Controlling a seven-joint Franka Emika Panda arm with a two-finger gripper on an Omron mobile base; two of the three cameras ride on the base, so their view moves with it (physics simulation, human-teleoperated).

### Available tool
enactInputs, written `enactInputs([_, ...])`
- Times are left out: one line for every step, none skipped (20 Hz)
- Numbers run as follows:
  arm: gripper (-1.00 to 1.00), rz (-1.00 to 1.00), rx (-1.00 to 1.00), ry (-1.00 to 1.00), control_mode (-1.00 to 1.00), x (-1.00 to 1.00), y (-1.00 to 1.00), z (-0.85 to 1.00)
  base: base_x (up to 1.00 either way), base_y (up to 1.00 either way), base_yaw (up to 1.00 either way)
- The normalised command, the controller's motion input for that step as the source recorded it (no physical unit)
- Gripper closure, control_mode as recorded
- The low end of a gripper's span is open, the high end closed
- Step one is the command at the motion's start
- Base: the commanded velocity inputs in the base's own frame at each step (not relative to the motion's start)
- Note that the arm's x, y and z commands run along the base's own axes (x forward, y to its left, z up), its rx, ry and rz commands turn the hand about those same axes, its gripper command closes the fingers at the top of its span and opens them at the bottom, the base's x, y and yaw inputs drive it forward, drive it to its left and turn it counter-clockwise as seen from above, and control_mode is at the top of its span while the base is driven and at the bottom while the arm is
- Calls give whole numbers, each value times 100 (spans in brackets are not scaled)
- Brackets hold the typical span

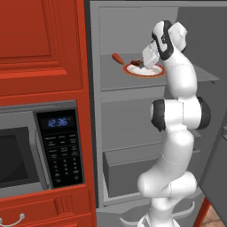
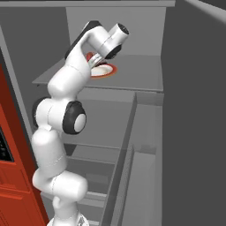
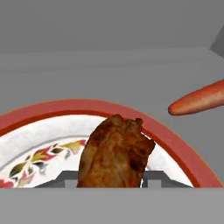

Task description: Retrieve the chicken drumstick from the fridge and place it on the saucepan with marinade on the stove.

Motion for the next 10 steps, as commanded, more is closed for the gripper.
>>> enactInputs([100, -28, 0, -7, -100, -2, 31, 0, 0, 0, 0])
enactInputs([100, -28, 0, -6, -100, -4, 28, 0, 0, 0, 0])
enactInputs([100, -28, 0, -4, -100, -8, 19, 0, 0, 0, 0])
enactInputs([100, -28, 0, -5, -100, -14, 9, 0, 0, 0, 0])
enactInputs([100, -29, 1, -5, -100, -19, 5, 0, 0, 0, 0])
enactInputs([100, -31, 3, -5, -100, -30, 0, 0, 0, 0, 0])
enactInputs([100, -31, 3, -8, -100, -34, 0, 0, 0, 0, 0])
enactInputs([100, -30, 1, -10, -100, -29, 0, 0, 0, 0, 0])
enactInputs([100, -31, 0, -10, -100, -31, 0, 11, 0, 0, 0])
enactInputs([100, -31, 0, -10, -100, -35, 0, 16, 0, 0, 0])
